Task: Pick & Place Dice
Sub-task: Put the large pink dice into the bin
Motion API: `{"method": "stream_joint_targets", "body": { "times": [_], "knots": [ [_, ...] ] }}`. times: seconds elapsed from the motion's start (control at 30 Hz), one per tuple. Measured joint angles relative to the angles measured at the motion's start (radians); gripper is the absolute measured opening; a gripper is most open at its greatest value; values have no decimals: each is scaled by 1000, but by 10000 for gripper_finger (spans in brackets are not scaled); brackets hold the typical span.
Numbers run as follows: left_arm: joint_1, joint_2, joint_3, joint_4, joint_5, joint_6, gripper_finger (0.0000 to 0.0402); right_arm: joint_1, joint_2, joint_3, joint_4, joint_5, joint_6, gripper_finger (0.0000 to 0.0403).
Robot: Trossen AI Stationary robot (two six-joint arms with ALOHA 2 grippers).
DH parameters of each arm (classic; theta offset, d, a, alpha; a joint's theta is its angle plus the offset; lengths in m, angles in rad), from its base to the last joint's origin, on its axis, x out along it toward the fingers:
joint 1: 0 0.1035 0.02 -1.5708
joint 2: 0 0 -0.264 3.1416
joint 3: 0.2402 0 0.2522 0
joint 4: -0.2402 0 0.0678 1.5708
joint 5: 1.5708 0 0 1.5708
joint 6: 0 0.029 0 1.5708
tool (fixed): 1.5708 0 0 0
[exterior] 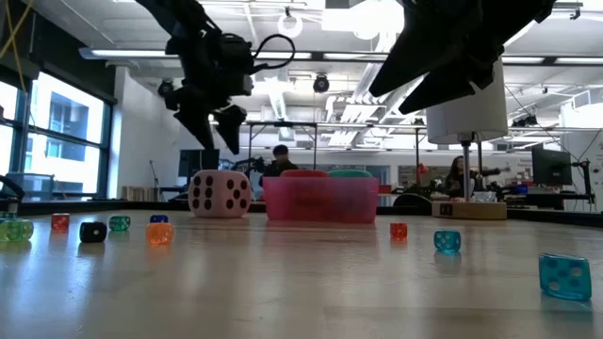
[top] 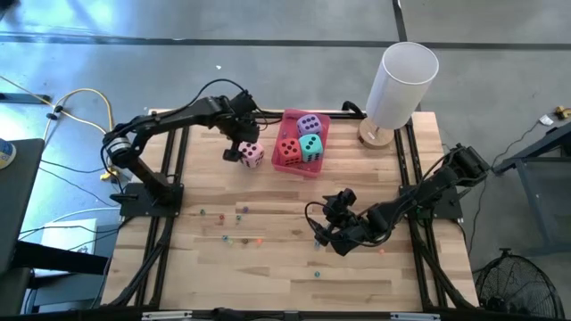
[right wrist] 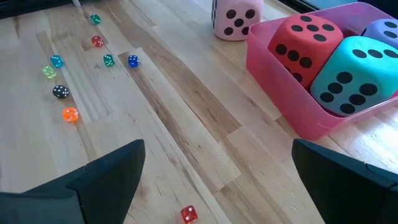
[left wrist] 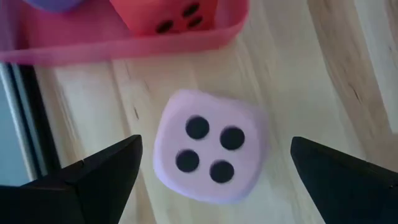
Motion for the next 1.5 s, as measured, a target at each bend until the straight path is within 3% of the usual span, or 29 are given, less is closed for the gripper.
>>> {"method": "stream_joint_targets", "body": {
  "times": [0.5,0.67,1.5],
  "knots": [
    [-15,0,-51,44,1,15,400,2,0,0,0,-5,4,398],
    [-15,0,-63,74,-73,-4,400,2,0,0,0,-5,4,398],
    [-15,7,-130,145,-73,-8,400,2,0,0,1,-4,4,398]
  ]
}}
